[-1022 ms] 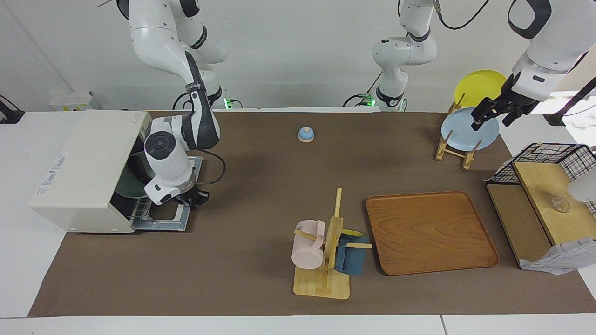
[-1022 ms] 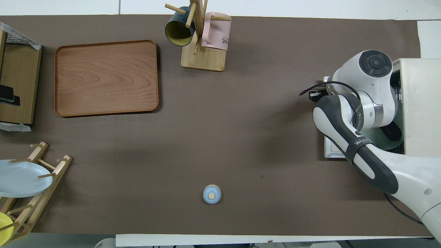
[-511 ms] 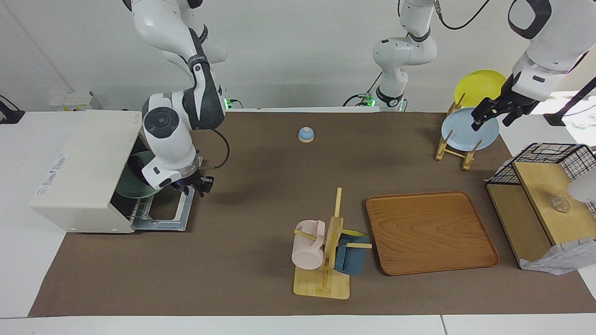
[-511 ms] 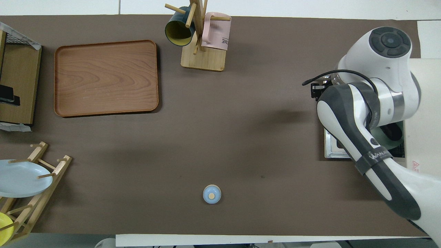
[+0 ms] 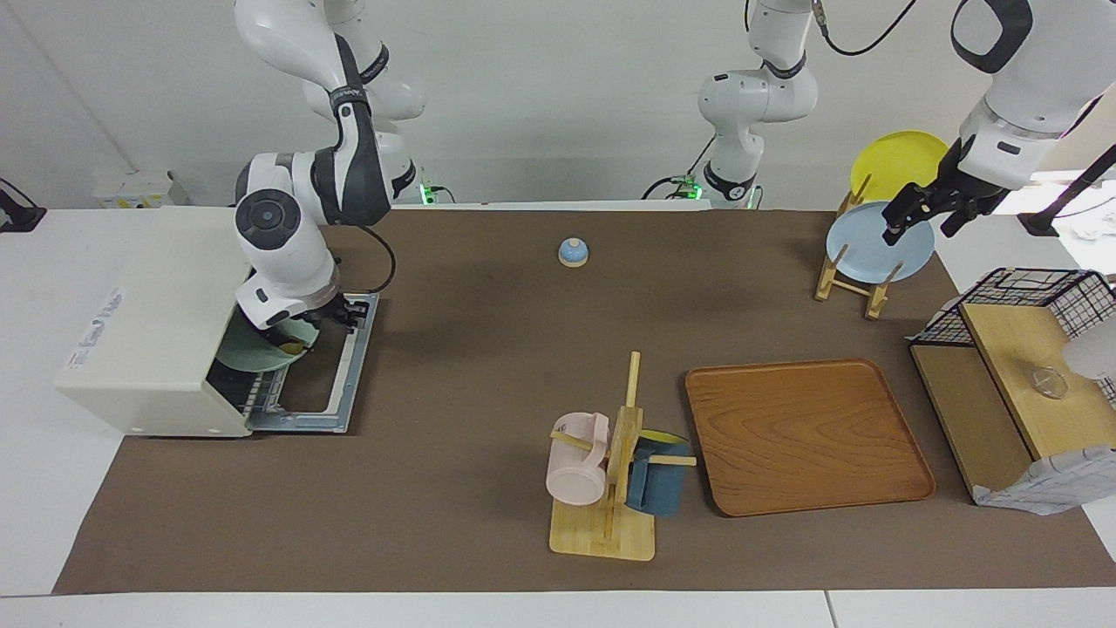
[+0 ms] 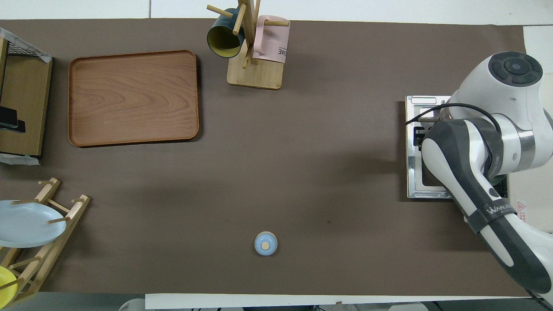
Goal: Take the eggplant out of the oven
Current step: 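Carry the plate with the eggplant away from the oven with the right gripper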
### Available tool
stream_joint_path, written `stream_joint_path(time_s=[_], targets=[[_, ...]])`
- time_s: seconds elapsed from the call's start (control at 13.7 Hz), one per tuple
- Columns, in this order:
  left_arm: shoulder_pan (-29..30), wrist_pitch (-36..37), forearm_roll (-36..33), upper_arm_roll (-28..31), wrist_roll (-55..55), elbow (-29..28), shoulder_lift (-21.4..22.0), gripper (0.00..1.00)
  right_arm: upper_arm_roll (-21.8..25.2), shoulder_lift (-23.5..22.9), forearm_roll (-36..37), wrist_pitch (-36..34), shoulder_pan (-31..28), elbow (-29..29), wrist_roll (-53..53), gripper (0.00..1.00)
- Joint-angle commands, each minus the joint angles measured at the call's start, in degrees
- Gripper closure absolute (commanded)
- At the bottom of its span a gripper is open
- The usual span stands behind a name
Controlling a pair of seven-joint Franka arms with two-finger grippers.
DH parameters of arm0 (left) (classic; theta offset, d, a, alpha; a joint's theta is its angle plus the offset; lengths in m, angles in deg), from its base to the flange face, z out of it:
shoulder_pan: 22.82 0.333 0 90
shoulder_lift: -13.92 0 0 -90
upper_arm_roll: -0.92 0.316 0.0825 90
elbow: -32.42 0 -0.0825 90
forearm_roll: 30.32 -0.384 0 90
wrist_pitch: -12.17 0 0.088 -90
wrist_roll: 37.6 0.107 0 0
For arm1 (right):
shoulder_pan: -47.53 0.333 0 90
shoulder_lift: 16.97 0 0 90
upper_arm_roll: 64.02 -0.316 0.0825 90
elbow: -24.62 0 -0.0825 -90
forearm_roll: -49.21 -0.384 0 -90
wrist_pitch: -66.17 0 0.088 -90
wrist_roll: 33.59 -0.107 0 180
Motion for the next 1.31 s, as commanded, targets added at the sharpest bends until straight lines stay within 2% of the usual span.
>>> stream_joint_path(time_s=[0.0,0.15,0.29,0.44,0.58,0.8,0.95,1.09,1.17,1.24], targets=[[0.24,0.67,-0.3,-0.11,-0.66,-0.49,0.79,0.0,-0.46,2.82,1.78,2.83,-1.25,4.42,1.48,0.45],[0.24,0.67,-0.3,-0.2,-0.66,-0.49,0.79,0.0,-0.46,3.7,2.22,6.42,-1.43,7.49,2.52,0.45],[0.24,0.67,-0.3,-0.11,-0.66,-0.49,0.88,0.0,-0.46,4.06,4.58,7.32,-1.35,8.56,3.67,0.5],[0.24,0.67,-0.3,-0.11,-0.66,-0.49,0.88,0.0,-0.46,4.06,4.94,7.23,-1.26,8.56,3.94,0.67],[0.24,0.67,-0.3,-0.11,-0.66,-0.49,0.79,0.0,-0.46,4.14,7.91,6.53,-0.74,8.56,5.51,0.99],[0.24,0.67,-0.3,-0.11,-0.66,-0.49,0.79,0.0,-0.55,3.88,9.25,4.78,1.54,6.9,5.52,1.0],[0.24,0.67,-0.3,-0.11,-0.66,-0.49,0.79,0.0,-0.64,2.31,8.9,0.31,5.22,1.73,3.51,1.0],[0.24,0.67,-0.3,-0.11,-0.66,-0.49,0.79,0.0,-0.64,-1.46,8.37,-6.18,11.98,-6.86,-3.93,1.0],[0.24,0.67,-0.3,-0.11,-0.66,-0.49,0.79,0.0,-0.64,-4.79,7.5,-10.22,15.58,-13.26,-8.67,1.0],[0.24,0.67,-0.3,-0.11,-0.66,-0.49,0.88,0.0,-0.64,-10.82,5.93,-14.18,19.88,-21.33,-14.98,1.0]])
